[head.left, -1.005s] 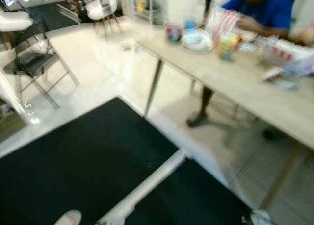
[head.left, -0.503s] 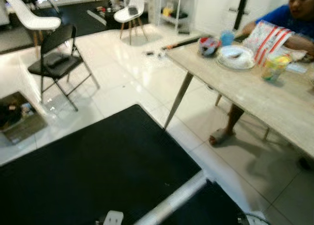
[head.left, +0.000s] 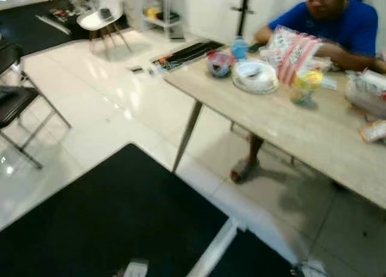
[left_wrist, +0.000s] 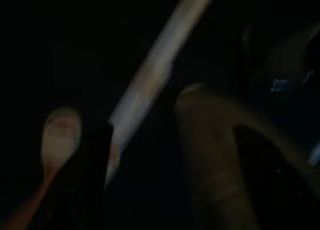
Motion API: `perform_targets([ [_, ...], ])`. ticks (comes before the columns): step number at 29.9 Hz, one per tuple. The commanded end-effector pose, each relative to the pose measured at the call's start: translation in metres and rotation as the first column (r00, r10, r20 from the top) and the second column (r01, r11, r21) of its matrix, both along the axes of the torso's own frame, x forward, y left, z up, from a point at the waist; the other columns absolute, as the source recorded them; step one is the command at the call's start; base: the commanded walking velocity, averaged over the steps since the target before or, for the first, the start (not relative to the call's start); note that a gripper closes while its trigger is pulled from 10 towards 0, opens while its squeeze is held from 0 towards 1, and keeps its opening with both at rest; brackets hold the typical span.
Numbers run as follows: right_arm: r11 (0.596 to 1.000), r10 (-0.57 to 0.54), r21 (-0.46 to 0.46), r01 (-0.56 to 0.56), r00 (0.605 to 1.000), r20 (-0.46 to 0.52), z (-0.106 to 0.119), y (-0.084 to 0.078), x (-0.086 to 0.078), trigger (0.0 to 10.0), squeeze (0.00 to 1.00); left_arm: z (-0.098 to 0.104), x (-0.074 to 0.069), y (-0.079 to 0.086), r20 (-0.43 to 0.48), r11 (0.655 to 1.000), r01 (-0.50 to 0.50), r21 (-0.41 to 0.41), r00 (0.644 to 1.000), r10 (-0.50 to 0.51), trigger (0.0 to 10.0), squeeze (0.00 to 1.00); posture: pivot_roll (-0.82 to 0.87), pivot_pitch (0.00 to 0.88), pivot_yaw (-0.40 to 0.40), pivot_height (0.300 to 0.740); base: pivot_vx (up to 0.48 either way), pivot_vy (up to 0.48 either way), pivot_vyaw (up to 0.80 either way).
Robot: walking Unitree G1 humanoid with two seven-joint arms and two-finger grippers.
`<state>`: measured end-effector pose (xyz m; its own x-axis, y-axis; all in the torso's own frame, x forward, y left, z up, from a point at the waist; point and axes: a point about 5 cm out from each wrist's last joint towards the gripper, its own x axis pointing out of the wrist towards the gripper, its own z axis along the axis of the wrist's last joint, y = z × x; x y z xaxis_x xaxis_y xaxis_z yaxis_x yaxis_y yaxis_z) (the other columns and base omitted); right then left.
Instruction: Restocking fridge
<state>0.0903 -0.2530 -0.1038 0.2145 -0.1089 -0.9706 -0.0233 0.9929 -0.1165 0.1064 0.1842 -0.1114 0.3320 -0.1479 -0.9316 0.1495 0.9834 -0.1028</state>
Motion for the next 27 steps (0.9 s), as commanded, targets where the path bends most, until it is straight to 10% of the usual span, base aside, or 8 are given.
perform_targets([
  [1, 1.0, 0.018, 0.002, -0.018, 0.998, 0.063, 0.0035, 0.0042, 0.0188, 10.0, 0.0, -0.0041, -0.0161, 0.0001, -0.059, 1.0, 0.006, 0.001, 0.998, -0.006, 10.0, 0.0, -0.02, 0.0, 0.011, 0.74, 0.401, 0.0, 0.0],
  [27, 0.999, 0.034, -0.006, -0.034, 0.997, 0.067, 0.0045, 0.0048, 0.023, 10.0, 0.0, -0.003, -0.013, -0.0004, -0.037, 1.0, 0.001, -0.026, 0.999, -0.002, 10.0, 0.0, -0.02, 0.0, 0.008, 0.74, 0.221, -0.017, 0.0],
])
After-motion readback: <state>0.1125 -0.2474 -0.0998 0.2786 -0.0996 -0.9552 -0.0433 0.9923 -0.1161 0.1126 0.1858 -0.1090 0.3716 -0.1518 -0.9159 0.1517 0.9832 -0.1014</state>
